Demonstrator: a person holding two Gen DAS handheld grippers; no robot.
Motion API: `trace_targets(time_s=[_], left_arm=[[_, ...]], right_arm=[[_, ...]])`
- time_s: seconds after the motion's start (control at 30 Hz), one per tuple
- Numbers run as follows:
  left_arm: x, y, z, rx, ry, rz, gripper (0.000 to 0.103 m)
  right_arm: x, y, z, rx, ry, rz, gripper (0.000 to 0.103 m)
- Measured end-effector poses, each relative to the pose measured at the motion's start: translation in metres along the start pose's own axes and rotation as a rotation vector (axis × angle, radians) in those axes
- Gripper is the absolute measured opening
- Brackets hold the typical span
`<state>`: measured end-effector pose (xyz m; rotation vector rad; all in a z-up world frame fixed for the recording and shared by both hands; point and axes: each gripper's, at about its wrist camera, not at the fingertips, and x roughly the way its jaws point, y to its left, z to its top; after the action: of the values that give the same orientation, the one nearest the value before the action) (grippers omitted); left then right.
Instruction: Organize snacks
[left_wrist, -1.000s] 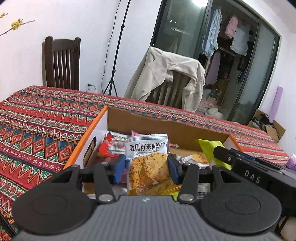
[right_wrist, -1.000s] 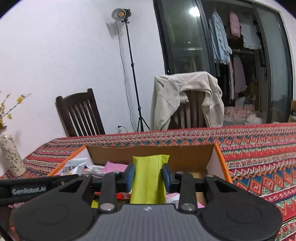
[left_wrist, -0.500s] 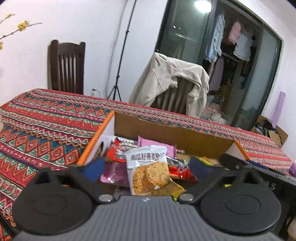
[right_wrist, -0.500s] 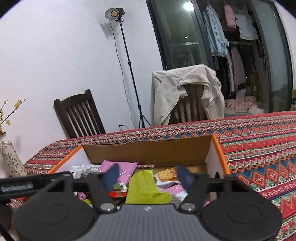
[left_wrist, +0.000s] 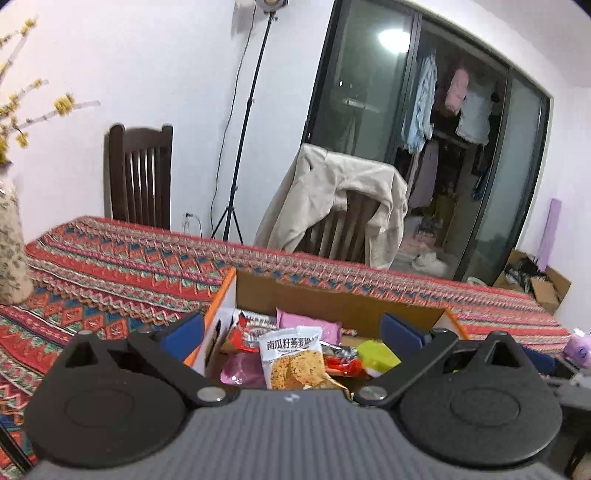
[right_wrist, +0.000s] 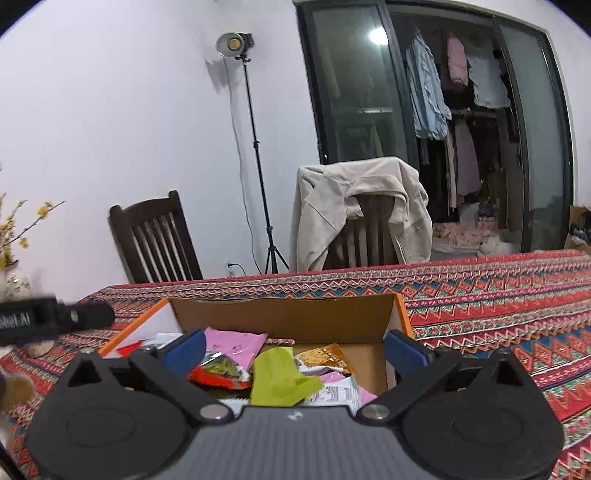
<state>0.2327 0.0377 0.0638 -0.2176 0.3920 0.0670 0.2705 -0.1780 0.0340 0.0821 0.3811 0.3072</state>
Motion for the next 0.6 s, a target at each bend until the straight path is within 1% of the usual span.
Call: trace_targets(time_s=[0.1,0.23,0.33,0.47,0.6], left_arm=[[-0.028,0.002,-0.003,0.014,-0.022,-0.004,0.103],[-0.063,0.007,-0.021,0.047,-0.034,-0.016,0.103],[-0.087,0.014,-0.035,0.044,-0.033,-0.030,0.103],[-0.116,0.024,-0.058,0.060,-0.042,-0.027,0.103],[-0.135,0.034,-0.078,0.055,-0.029,-0.026,0.103]], right_arm=[[-0.027,0.007,-0.006,-0.043,-0.004,0.003,0.103],[-0.061,0.013,-0.026,-0.073,0.017,0.012,0.103],[-0.082,0.013,-0.042,-0.068,0.043,0.022,0.103],[-0.107,0.012,-0.062,-0.060,0.066,0.038,0.103],[-0.131,0.011,-0.078,-0.043,0.073,0.043,0.103]])
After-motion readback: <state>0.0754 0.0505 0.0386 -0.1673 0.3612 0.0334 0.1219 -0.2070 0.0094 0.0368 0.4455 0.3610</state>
